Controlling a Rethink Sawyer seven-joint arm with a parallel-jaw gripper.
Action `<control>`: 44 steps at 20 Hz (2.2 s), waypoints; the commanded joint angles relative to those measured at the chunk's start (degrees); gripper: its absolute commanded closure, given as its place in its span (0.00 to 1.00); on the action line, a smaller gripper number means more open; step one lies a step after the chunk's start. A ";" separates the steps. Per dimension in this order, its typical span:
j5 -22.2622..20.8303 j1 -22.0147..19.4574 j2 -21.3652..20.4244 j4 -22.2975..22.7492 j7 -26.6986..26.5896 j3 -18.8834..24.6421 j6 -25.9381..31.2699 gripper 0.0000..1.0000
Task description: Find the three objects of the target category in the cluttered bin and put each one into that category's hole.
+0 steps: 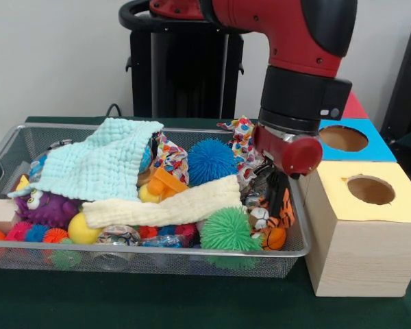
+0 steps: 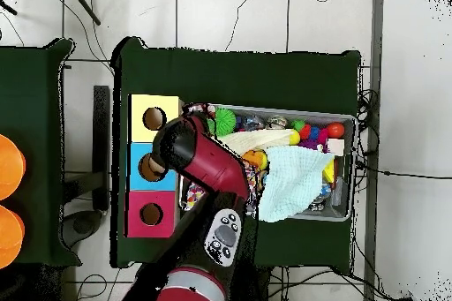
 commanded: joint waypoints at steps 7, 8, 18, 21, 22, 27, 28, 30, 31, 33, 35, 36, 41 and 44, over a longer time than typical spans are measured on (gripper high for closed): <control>-3.36 0.60 -9.62 14.78 6.67 2.13 7.20 1.00; -3.78 0.49 -10.12 15.37 6.18 2.12 6.03 1.00; -11.67 -2.50 -20.24 21.27 0.29 -0.33 11.80 1.00; -12.71 -2.78 -23.12 24.00 1.29 -0.42 11.24 1.00; -13.10 -2.72 -23.98 24.89 1.78 -0.41 11.08 1.00; -16.04 -1.02 -27.31 26.83 2.79 -3.11 12.86 1.00; -17.61 1.11 -27.64 26.22 3.76 -6.01 14.12 1.00; -18.60 2.90 -28.36 26.80 5.01 -8.03 14.16 1.00; -18.52 3.05 -28.43 27.62 5.56 -7.84 13.79 1.00; -17.99 2.98 -28.44 29.62 6.55 -6.76 12.14 1.00; -17.05 2.77 -28.42 32.00 7.81 -5.16 9.33 1.00; -16.65 3.03 -28.33 33.03 8.60 -4.59 7.98 1.00; -14.78 2.85 -29.47 37.84 10.41 -1.52 3.84 1.00; -13.45 3.46 -29.37 39.38 12.33 -0.20 1.89 1.00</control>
